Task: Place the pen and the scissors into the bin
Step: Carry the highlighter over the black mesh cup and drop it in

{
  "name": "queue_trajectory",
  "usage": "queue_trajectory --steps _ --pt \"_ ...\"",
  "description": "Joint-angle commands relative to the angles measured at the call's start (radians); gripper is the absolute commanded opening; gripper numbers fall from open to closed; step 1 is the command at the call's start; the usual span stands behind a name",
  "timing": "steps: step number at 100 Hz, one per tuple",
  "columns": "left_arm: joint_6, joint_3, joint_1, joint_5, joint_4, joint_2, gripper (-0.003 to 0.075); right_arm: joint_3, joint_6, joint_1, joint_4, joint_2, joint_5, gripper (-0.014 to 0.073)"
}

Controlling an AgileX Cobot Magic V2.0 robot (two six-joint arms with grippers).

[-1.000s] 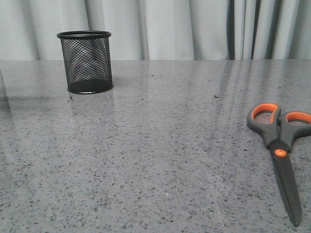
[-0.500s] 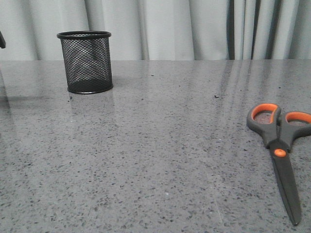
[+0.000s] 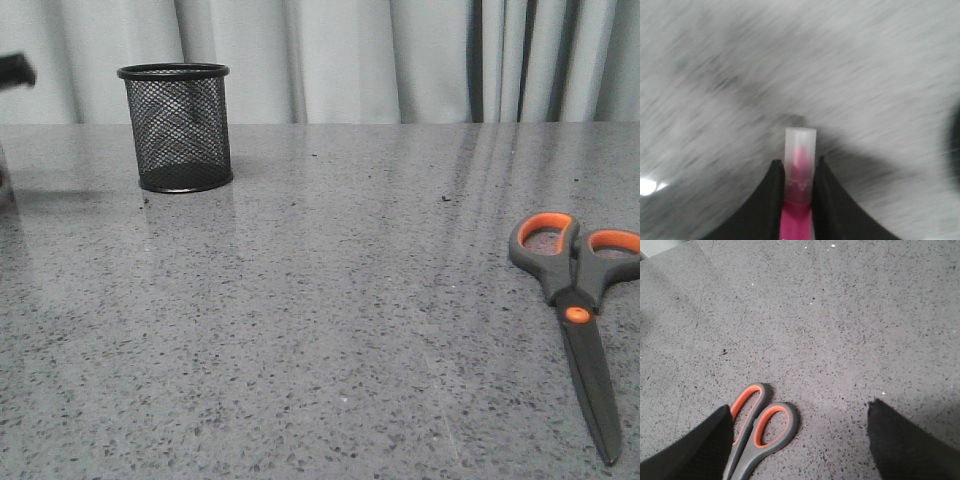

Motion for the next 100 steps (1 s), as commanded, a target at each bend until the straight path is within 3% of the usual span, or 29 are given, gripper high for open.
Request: queue_trajectory --steps 1,18,41,55,87,94,100 --pt "0.197 -0.069 -0.014 -0.211 -0.249 -0.098 -0.0010 -0.032 -0.011 0.000 -0.004 0.003 -0.073 0.0505" --pt "0.714 -0.188 -0.108 -0.404 -0.756 -0.134 -0.0009 -0.032 -0.011 0.000 -0.004 0.008 -0.123 0.0505" --pt "1.090 -0.272 -0.241 -0.453 -1.002 -0.060 -0.0009 -0.032 -0.011 0.000 -0.004 0.040 -0.147 0.0505" --pt "1.167 -0.288 -0.267 -0.486 -1.040 0.023 -0.0009 -0.032 -0.011 0.000 -0.004 0.041 -0.147 0.0505" --pt "1.175 -0.284 -0.267 -0.486 -1.038 0.124 -0.0006 -0.032 -0.011 0.000 -0.004 0.041 -0.131 0.0505" --pt "1.175 -0.274 -0.267 -0.481 -1.030 0.124 0.0034 -0.032 -0.011 0.000 -0.004 0.041 -0.131 0.0505" --pt "1.175 -0.275 -0.267 -0.474 -1.024 0.124 0.0131 -0.032 -0.011 0.000 -0.004 0.041 -0.131 0.0505"
